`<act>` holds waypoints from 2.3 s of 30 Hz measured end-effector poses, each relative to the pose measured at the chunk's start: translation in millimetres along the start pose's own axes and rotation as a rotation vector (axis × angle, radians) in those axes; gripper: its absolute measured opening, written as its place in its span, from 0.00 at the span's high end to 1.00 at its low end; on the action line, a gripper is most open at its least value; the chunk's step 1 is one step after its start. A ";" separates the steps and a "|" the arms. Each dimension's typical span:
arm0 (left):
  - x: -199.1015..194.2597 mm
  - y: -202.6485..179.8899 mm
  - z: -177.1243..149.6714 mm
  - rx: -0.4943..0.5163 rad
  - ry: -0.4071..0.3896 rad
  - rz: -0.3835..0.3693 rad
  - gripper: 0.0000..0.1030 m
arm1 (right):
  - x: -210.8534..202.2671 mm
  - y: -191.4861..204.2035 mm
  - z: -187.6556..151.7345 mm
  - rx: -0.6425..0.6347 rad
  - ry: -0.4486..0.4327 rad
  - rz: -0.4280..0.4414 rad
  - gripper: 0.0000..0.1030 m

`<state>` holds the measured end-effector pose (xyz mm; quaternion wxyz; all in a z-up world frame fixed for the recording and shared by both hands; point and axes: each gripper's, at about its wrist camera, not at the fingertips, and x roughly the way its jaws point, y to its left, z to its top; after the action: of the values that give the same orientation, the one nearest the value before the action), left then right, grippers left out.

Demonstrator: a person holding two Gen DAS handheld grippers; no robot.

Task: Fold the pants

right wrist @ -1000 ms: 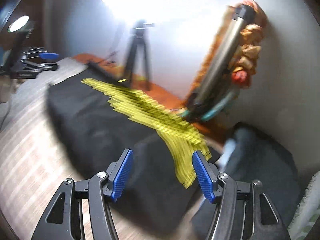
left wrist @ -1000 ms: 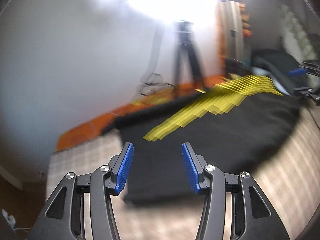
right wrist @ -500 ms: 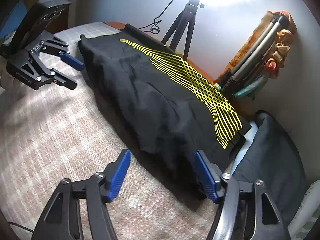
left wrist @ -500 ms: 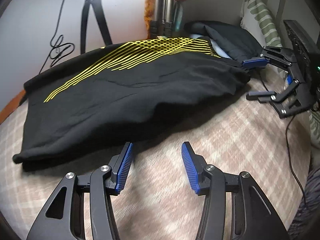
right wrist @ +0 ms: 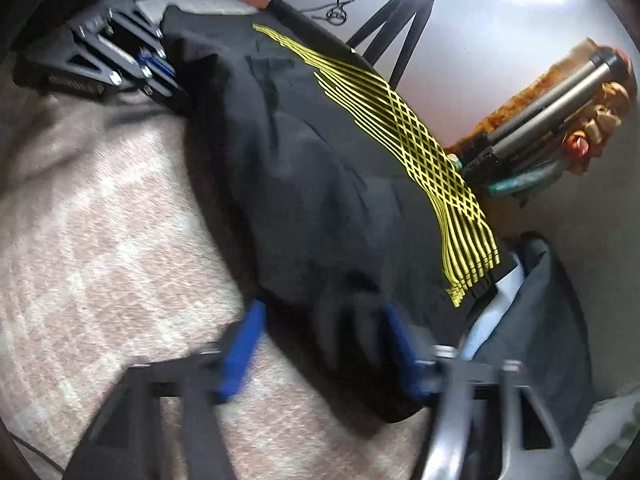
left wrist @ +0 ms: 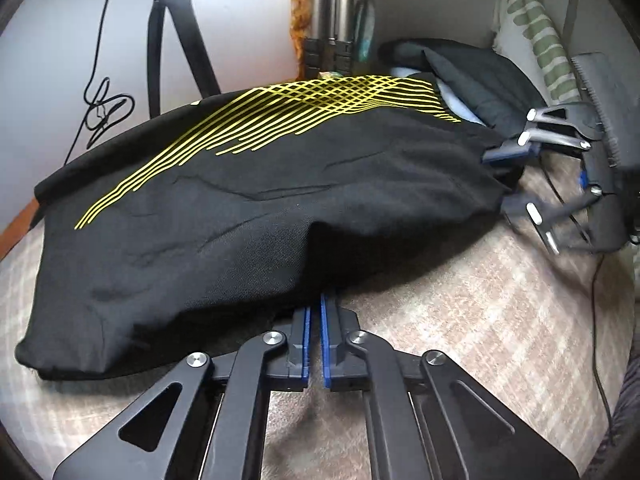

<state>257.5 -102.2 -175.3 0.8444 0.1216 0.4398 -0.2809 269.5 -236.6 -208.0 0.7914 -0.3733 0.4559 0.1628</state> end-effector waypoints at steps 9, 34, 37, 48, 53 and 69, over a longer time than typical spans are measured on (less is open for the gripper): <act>-48.7 17.8 18.4 -0.030 0.007 -0.122 0.99 | -45.4 -26.8 17.2 0.010 -0.056 -0.020 0.96; -21.7 -34.4 1.5 0.170 0.017 -0.014 0.60 | -62.3 -26.8 -59.2 0.351 -0.124 0.125 0.42; -10.0 -33.4 -5.6 0.195 0.043 0.048 0.52 | -54.6 -19.1 -52.4 0.300 -0.117 0.110 0.42; 19.9 -23.4 14.3 0.227 0.043 0.068 0.93 | -5.2 -3.9 -26.6 0.100 -0.027 -0.012 0.61; -5.7 -6.6 22.0 0.161 0.045 -0.051 0.96 | -13.2 -9.1 -19.9 0.071 -0.011 -0.001 0.95; -41.6 -0.9 22.5 0.056 -0.078 -0.074 0.90 | -49.1 -61.3 -85.7 0.523 -0.166 0.233 0.51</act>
<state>253.2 -97.9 -128.5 0.8462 0.1176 0.4026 -0.3288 228.6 -336.9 -165.7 0.8713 -0.0869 0.4558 0.1596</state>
